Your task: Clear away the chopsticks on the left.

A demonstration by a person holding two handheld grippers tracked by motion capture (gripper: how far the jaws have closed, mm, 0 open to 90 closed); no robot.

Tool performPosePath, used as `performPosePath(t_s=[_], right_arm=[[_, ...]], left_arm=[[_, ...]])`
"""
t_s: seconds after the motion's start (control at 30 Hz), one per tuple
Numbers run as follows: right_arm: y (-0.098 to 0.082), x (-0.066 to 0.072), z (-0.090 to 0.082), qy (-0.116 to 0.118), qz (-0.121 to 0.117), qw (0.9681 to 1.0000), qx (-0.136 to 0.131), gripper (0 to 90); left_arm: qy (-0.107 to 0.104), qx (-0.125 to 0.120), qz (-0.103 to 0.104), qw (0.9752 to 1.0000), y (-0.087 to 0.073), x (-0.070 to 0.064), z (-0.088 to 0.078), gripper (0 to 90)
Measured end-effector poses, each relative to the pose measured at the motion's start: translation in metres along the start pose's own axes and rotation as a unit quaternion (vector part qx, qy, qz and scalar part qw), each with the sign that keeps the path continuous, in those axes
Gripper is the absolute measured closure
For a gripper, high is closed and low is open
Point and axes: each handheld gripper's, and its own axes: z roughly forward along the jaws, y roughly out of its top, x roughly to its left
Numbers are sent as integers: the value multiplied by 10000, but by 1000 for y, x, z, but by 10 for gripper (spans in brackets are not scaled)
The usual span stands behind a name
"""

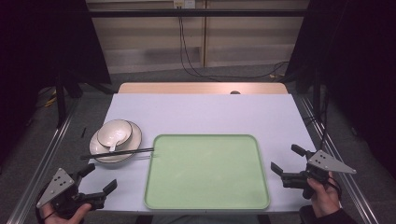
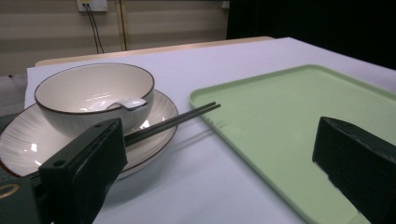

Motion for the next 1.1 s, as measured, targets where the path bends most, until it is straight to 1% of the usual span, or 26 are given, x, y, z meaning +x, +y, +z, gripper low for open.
performPosePath(t_s=[0.03, 0.07, 0.1, 0.13, 0.17, 0.2, 0.3, 0.37, 0.4, 0.43, 0.47, 0.5, 0.53, 0.57, 0.6, 0.63, 0.7, 0.73, 0.77, 0.8, 0.87, 0.93, 0.97, 1.03, 1.07, 1.1], right_arm=[[0, 0, 0, -12, 9, 10000, -5, 0], [0, 0, 1, 6, 6, 10000, -14, 0], [0, 0, 1, -16, 9, 10000, -19, 0], [0, 0, 0, -12, 17, 10000, -32, 0], [0, 0, 0, -20, 67, 10000, -25, 0], [0, 0, 0, -10, 63, 10000, -25, 0], [0, 0, 0, -5, 22, 10000, -35, 0], [0, 0, 1, 39, 23, 10000, -10, 0], [0, 0, 1, 31, 32, 10000, -21, 0], [0, 0, 1, 10, 32, 10000, -32, 0], [0, 1, 1, 27, 66, 10000, -29, 0], [0, 0, 1, 7, 102, 9999, -73, 0], [0, 0, 1, 7, 102, 9999, -73, 0], [0, 1, 1, 12, 107, 9999, -76, 0], [0, 1, 1, 12, 107, 9999, -76, 0], [0, 1, 1, 54, 109, 9999, -57, 0], [0, 1, 1, 50, 107, 9999, -49, 0], [0, 3, 3, 127, 69, 9999, -16, 0], [0, 4, 3, 148, 50, 9999, -32, 0], [0, 4, 3, 148, 50, 9999, -32, 0], [0, 5, 4, 168, 47, 9998, -44, 0], [0, 5, 4, 187, 22, 9998, -38, 0], [0, 5, 4, 191, 30, 9998, -38, 0], [0, 5, 4, 207, 41, 9998, -26, 0], [-1, 5, 4, 193, 46, 9998, -31, 0], [-1, 5, 4, 195, 57, 9998, -36, 0]], left_arm=[[-49, 44, 68, 10000, 0, 3, -1, 45], [27, 96, 186, 9998, 0, 6, -2, 71], [11, 132, 239, 9996, 0, 9, -3, 70], [-36, 157, 154, 9998, 1, 13, -2, 59], [-36, 157, 154, 9998, 1, 13, -2, 51], [3, 240, 86, 9997, 3, 20, -1, 51], [-47, 280, 63, 9996, 5, 24, 2, 50], [-114, 393, 110, 9991, 9, 31, 8, 59], [-237, 477, 98, 9985, 11, 34, 10, 74], [-319, 556, 50, 9979, 11, 38, 11, 116], [-299, 612, -89, 9976, 10, 42, 12, 126], [-309, 702, -87, 9970, 10, 45, 14, 113], [-309, 702, -87, 9970, 10, 45, 14, 122], [-319, 872, 127, 9956, 10, 49, 16, 138], [-319, 872, 127, 9956, 10, 49, 16, 139], [-300, 975, 171, 9946, 11, 54, 17, 119], [-325, 970, 188, 9946, 11, 57, 19, 127], [-347, 1019, 178, 9940, 10, 60, 20, 145], [-504, 1107, 99, 9925, 9, 66, 25, 147], [-504, 1107, 99, 9925, 9, 66, 25, 152], [-374, 1218, 284, 9914, 10, 70, 28, 174], [-422, 1203, 406, 9910, 13, 77, 31, 259], [-432, 1231, 442, 9905, 15, 79, 32, 277], [-457, 1253, 471, 9899, 16, 81, 34, 391], [-473, 1318, 525, 9888, 17, 83, 36, 391], [-445, 1482, 689, 9855, 18, 87, 40, 467]])
